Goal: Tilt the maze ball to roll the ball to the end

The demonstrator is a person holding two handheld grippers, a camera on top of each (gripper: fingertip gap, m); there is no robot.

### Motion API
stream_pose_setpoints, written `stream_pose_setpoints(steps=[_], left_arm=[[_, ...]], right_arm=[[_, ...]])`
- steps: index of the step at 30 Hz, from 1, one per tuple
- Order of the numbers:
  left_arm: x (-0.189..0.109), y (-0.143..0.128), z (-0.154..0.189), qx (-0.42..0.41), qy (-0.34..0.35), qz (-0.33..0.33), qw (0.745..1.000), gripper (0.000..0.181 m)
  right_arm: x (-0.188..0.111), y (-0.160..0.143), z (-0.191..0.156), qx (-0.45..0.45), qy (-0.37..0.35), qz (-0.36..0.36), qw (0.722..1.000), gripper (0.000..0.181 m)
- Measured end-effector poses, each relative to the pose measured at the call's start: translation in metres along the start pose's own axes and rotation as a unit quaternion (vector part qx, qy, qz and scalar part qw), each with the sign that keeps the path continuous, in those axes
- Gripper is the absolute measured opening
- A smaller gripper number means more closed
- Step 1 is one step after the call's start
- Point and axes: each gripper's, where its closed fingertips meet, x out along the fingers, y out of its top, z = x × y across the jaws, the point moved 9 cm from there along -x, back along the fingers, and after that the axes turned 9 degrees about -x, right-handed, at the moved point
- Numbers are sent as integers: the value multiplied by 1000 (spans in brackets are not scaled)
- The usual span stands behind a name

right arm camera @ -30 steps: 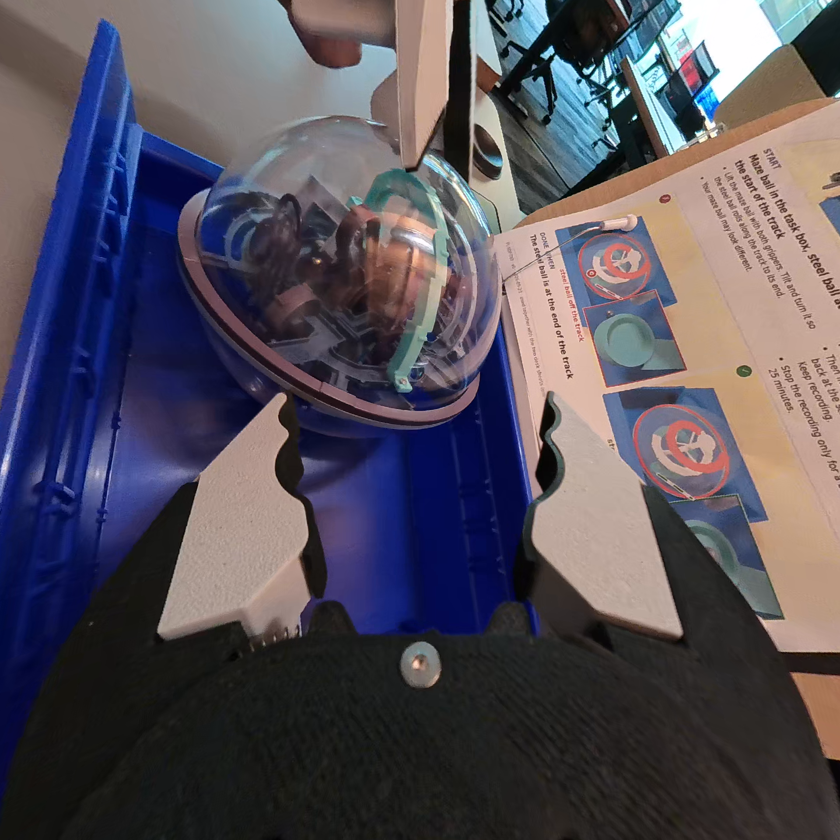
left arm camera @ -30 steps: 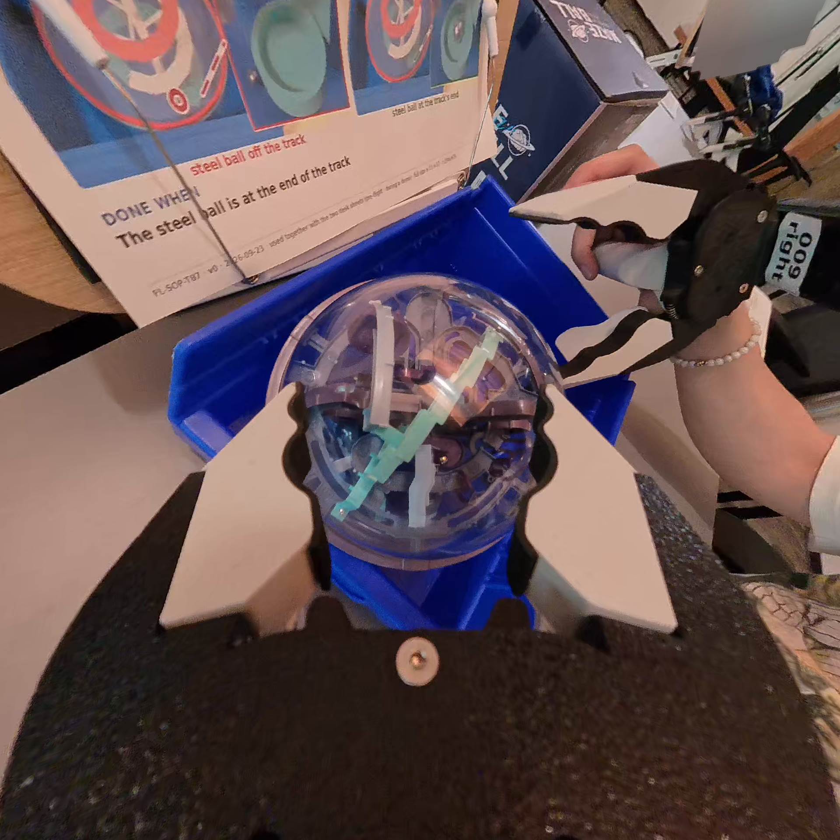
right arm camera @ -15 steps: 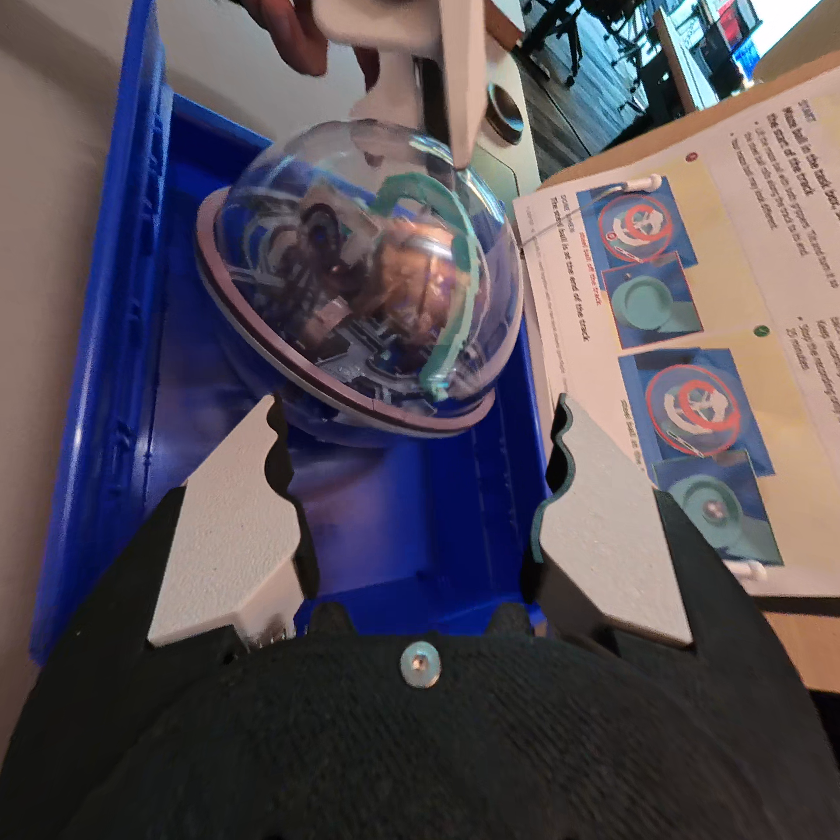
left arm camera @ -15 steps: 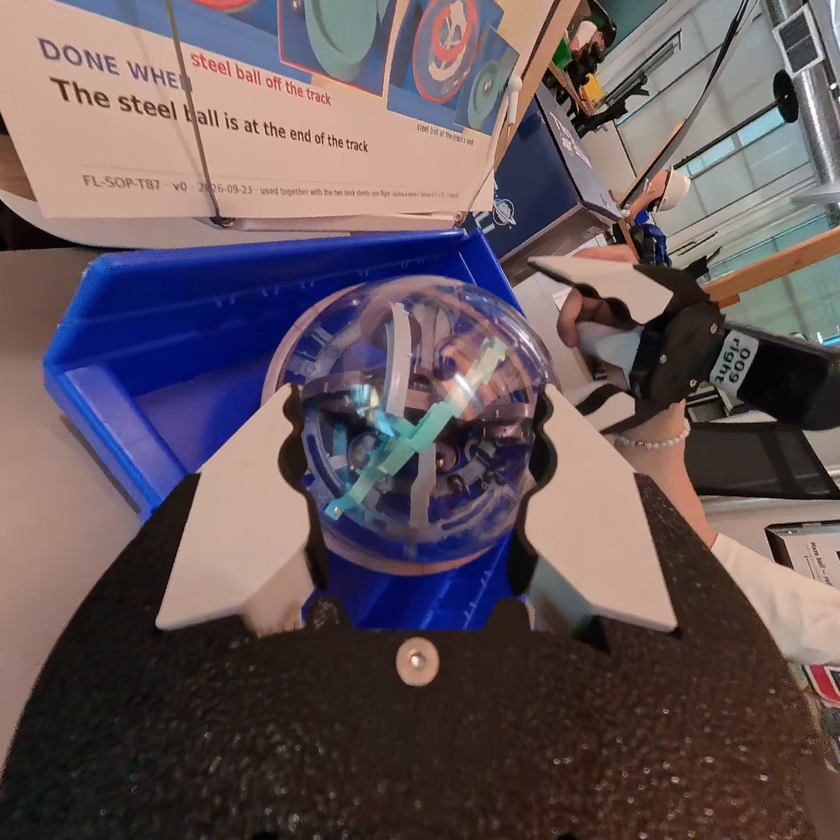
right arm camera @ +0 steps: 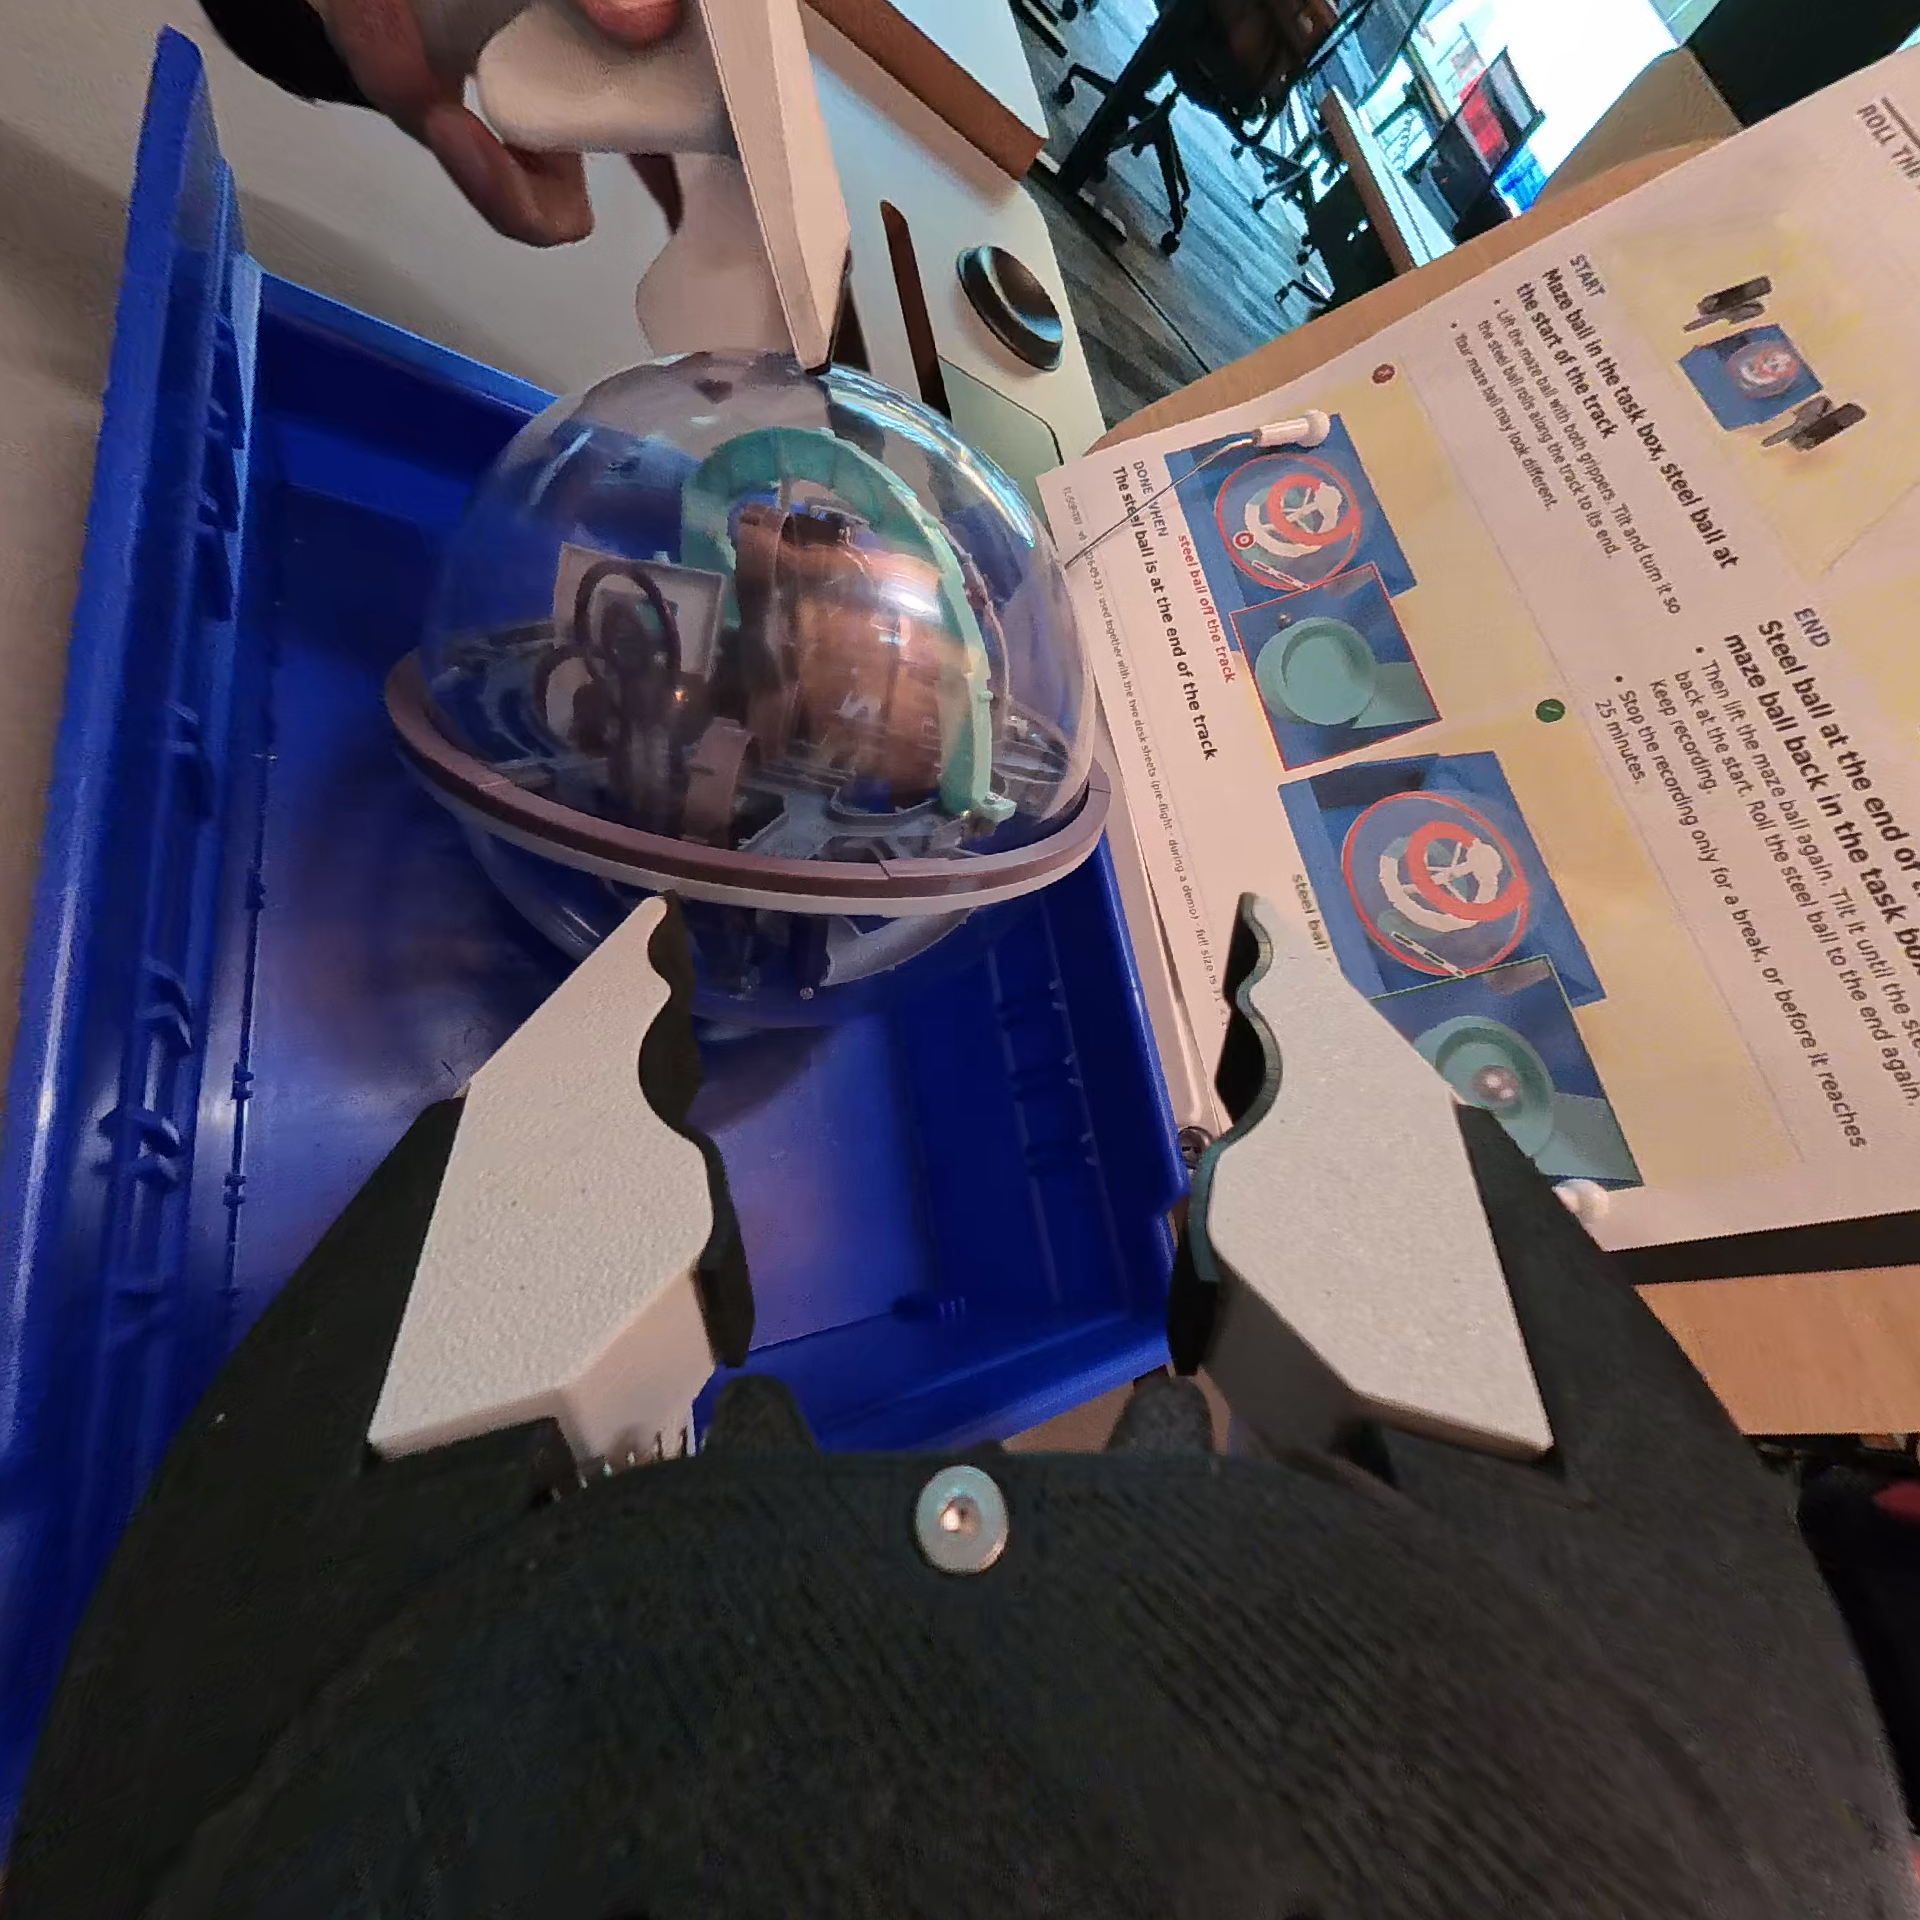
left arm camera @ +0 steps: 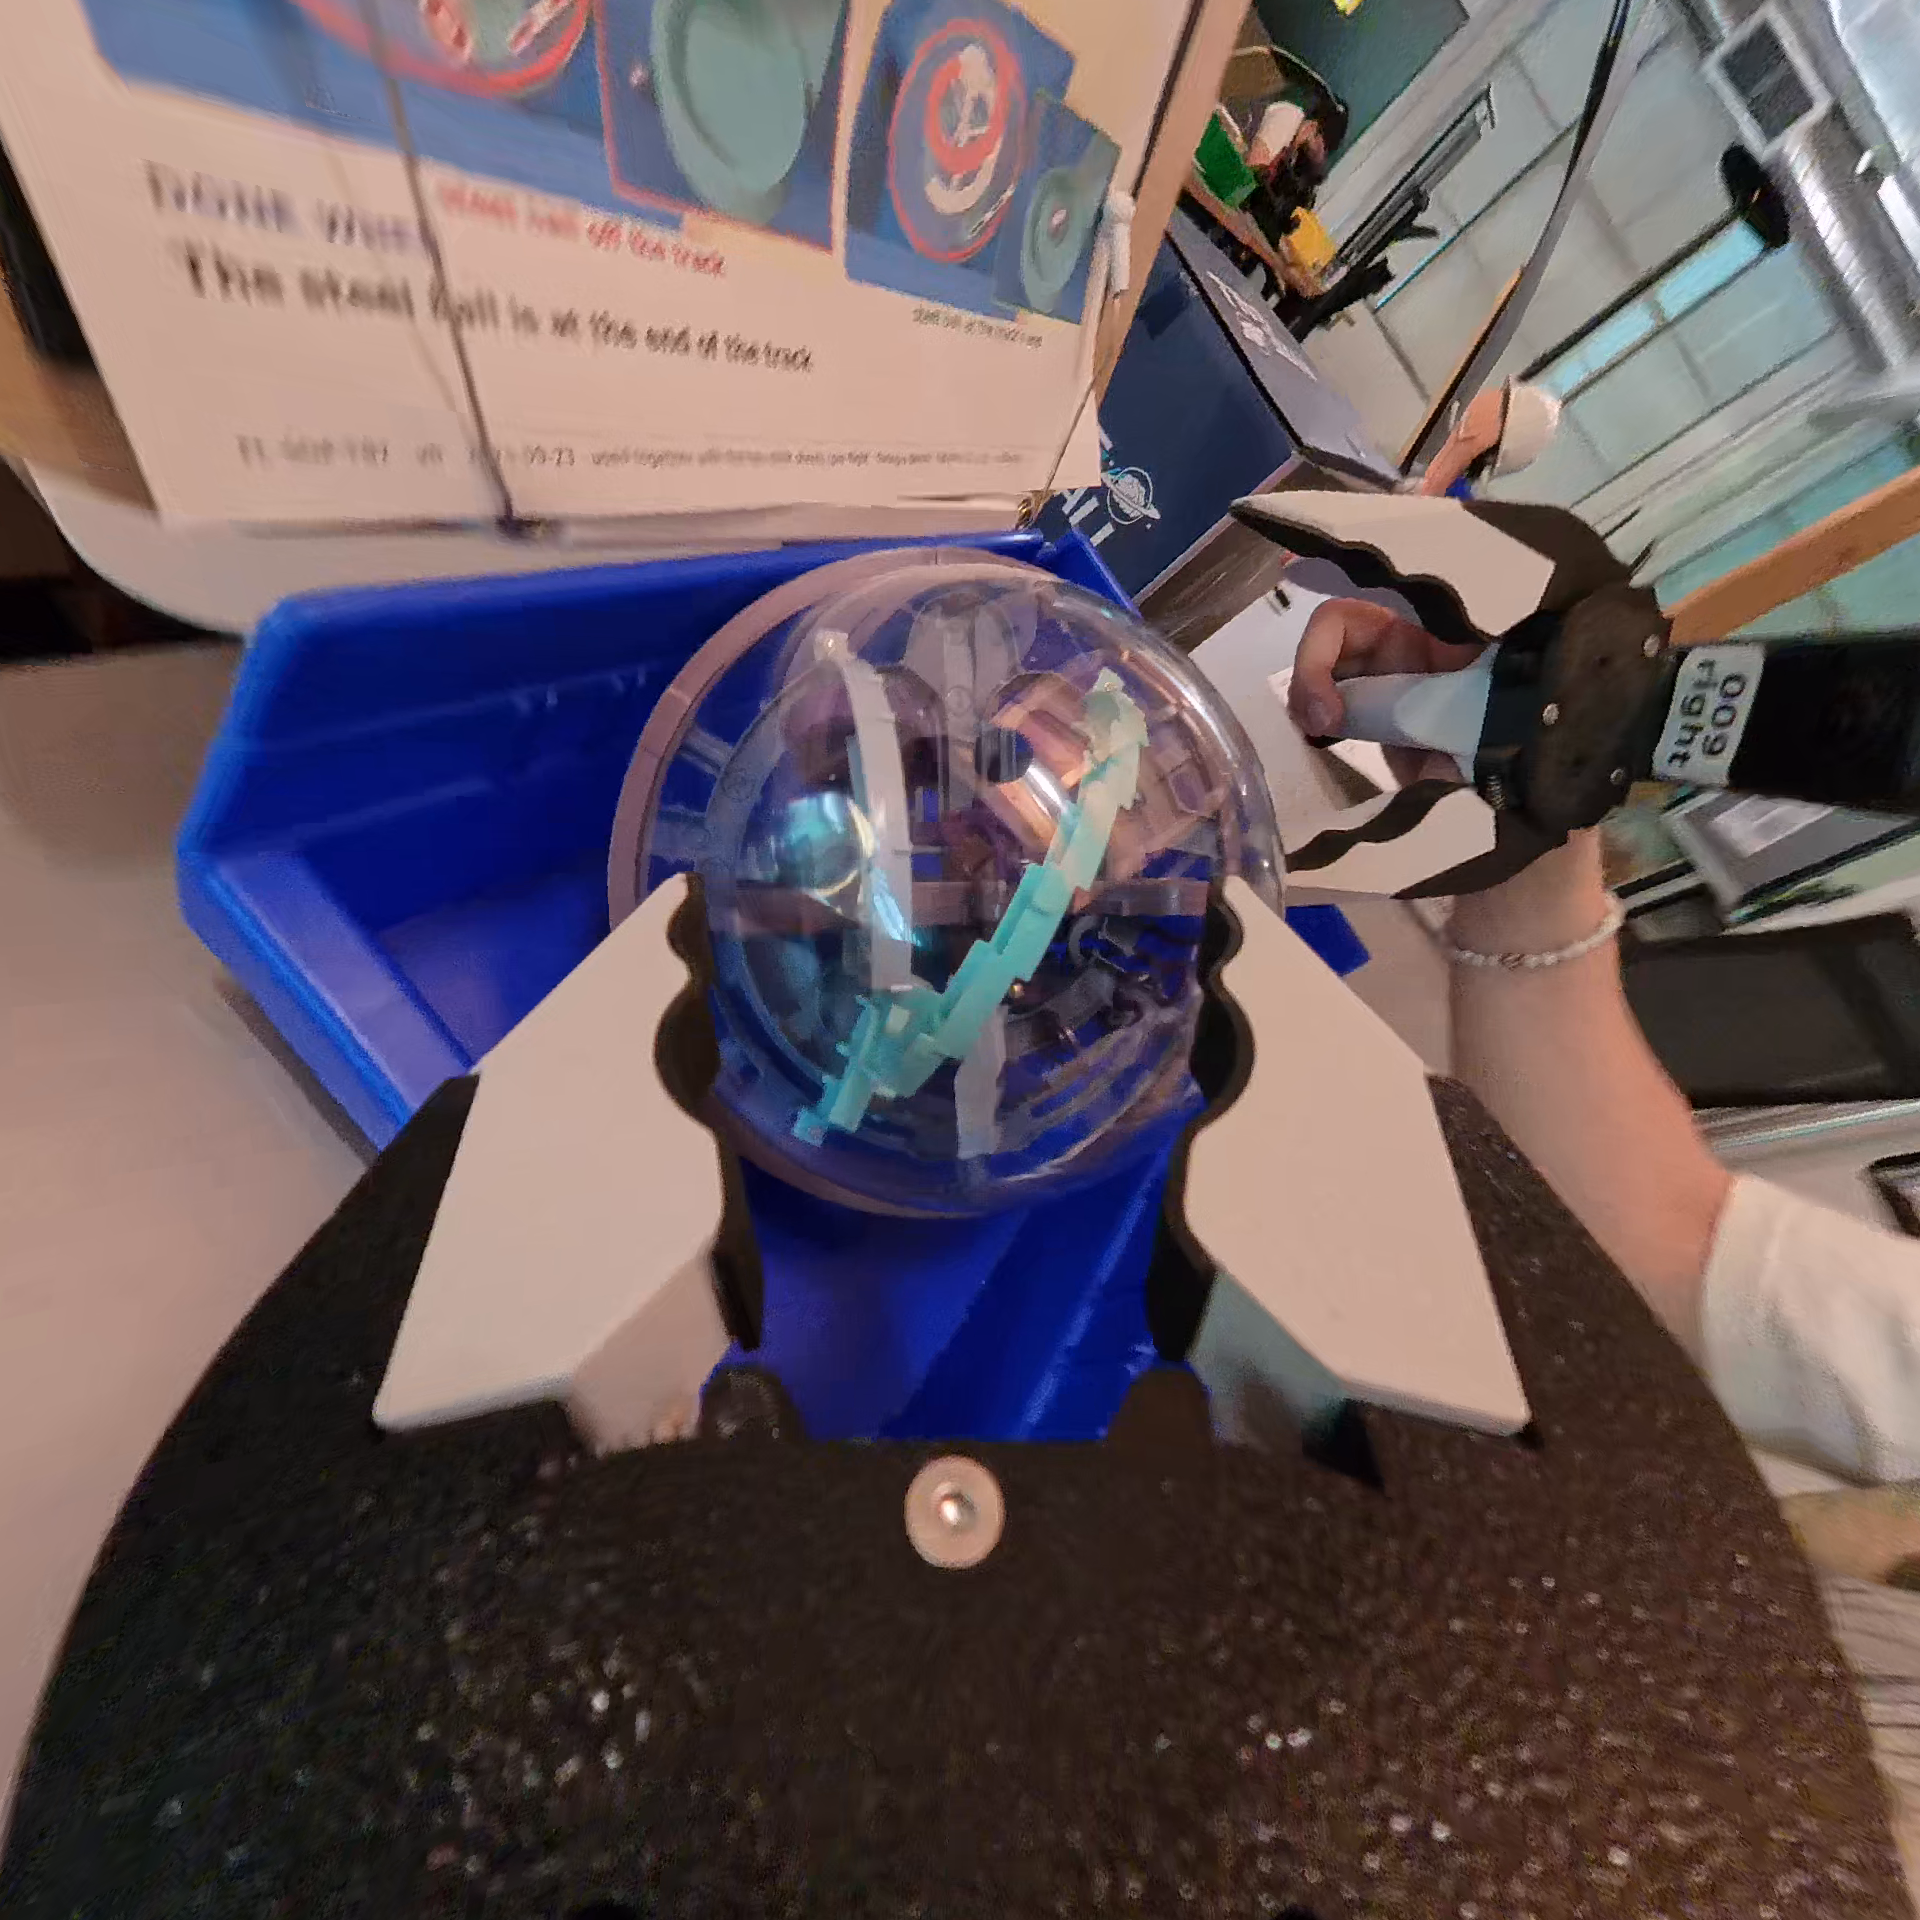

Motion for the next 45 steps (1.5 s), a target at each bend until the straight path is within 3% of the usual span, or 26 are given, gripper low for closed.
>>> stream_pose_setpoints(steps=[5,9,17,23,31,37,45], left_arm=[[1,14,22,166,54,-9,985,89],[18,21,38,226,88,-58,968,94],[18,29,21,80,89,-45,992,96],[8,25,10,29,72,-15,997,95],[-8,3,-2,-9,4,20,1000,95],[-20,-7,-5,8,-15,31,999,95],[-32,-14,-6,24,-21,20,999,95]], right_arm=[[1,1,-1,5,-7,6,1000,97],[7,0,-3,-6,-14,-19,1000,88],[3,3,-18,8,40,12,999,95],[14,8,-17,25,53,35,998,96],[22,18,-11,85,92,70,990,103],[17,30,-7,146,136,100,975,104],[40,44,-13,150,153,52,975,107]])
